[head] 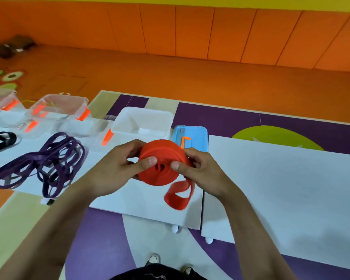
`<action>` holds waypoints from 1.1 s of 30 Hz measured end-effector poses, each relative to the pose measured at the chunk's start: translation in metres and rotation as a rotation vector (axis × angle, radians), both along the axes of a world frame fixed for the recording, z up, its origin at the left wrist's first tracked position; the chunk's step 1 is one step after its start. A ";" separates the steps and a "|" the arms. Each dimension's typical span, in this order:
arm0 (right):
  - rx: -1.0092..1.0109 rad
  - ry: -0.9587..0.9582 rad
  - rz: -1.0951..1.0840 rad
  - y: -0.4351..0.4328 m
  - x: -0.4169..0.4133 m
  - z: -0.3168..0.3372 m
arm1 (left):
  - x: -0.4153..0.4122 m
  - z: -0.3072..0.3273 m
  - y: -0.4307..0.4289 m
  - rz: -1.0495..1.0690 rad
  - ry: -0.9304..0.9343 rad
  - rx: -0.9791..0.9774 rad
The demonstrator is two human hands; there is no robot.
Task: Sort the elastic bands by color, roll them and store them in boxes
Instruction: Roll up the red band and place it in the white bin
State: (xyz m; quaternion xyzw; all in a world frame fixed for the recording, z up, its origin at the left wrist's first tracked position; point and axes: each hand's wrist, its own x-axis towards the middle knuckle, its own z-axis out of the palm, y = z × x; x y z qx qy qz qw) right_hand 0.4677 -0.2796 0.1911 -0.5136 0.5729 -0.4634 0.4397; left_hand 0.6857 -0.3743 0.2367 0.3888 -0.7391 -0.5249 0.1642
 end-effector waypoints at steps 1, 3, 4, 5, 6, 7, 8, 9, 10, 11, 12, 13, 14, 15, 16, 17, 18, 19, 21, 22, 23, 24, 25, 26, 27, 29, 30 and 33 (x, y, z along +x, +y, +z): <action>-0.025 -0.014 -0.034 0.001 0.003 -0.003 | -0.004 -0.005 0.003 0.042 0.055 0.031; -0.058 -0.056 -0.108 0.003 0.012 -0.007 | -0.013 -0.011 0.010 0.133 0.148 0.073; -0.058 -0.081 -0.150 0.004 0.017 -0.008 | -0.018 -0.014 0.014 0.190 0.200 0.108; -0.050 -0.113 -0.195 0.003 0.023 -0.009 | -0.023 -0.015 0.017 0.242 0.244 0.155; -0.040 -0.145 -0.239 0.002 0.029 -0.009 | -0.028 -0.017 0.020 0.281 0.275 0.199; -0.035 -0.162 -0.275 0.001 0.035 -0.009 | -0.032 -0.018 0.021 0.306 0.291 0.235; -0.030 -0.154 -0.297 0.001 0.039 -0.008 | -0.035 -0.018 0.022 0.314 0.288 0.259; -0.024 -0.133 -0.298 0.001 0.039 -0.007 | -0.037 -0.016 0.021 0.309 0.269 0.281; -0.015 -0.113 -0.277 0.001 0.036 -0.006 | -0.037 -0.014 0.020 0.290 0.233 0.288; -0.005 -0.091 -0.244 0.002 0.030 -0.006 | -0.035 -0.011 0.018 0.258 0.172 0.264; -0.001 -0.074 -0.203 0.004 0.023 -0.006 | -0.031 -0.009 0.015 0.215 0.096 0.211; 0.008 -0.057 -0.146 0.004 0.015 -0.007 | -0.027 -0.007 0.012 0.182 0.026 0.153; 0.019 -0.024 -0.074 0.004 0.009 -0.007 | -0.020 -0.006 0.009 0.167 -0.017 0.107; 0.025 0.024 -0.002 0.003 0.004 -0.007 | -0.014 -0.003 0.006 0.153 -0.040 0.082; 0.030 0.067 0.069 0.002 0.002 -0.005 | -0.009 -0.001 0.003 0.120 -0.057 0.072; 0.034 0.094 0.132 -0.001 0.002 -0.005 | -0.004 0.001 0.001 0.068 -0.075 0.065; 0.034 0.107 0.181 -0.005 0.005 -0.003 | 0.000 0.001 -0.002 0.007 -0.098 0.060; 0.031 0.110 0.207 -0.008 0.007 -0.003 | 0.004 0.000 -0.004 -0.042 -0.107 0.066; 0.018 0.086 0.204 -0.016 0.010 -0.005 | 0.011 -0.005 -0.007 -0.063 -0.064 0.117; 0.017 0.067 0.191 -0.019 0.011 -0.008 | 0.013 -0.008 -0.007 -0.055 -0.035 0.142; 0.027 0.059 0.171 -0.025 0.011 -0.011 | 0.015 -0.012 -0.010 -0.035 -0.013 0.151; 0.042 0.057 0.146 -0.031 0.012 -0.015 | 0.017 -0.016 -0.012 -0.011 0.005 0.150; 0.057 0.048 0.117 -0.038 0.014 -0.020 | 0.018 -0.023 -0.015 0.021 0.025 0.150; 0.073 0.023 0.091 -0.045 0.017 -0.025 | 0.019 -0.030 -0.019 0.059 0.047 0.153; 0.083 -0.014 0.069 -0.051 0.020 -0.029 | 0.020 -0.037 -0.022 0.108 0.075 0.161; 0.072 -0.108 -0.018 -0.067 0.033 -0.040 | 0.023 -0.050 -0.035 0.230 0.140 0.211; 0.054 -0.152 -0.090 -0.076 0.042 -0.046 | 0.024 -0.056 -0.043 0.290 0.168 0.247; 0.029 -0.194 -0.355 -0.108 0.076 -0.064 | 0.027 -0.070 -0.075 0.407 0.202 0.311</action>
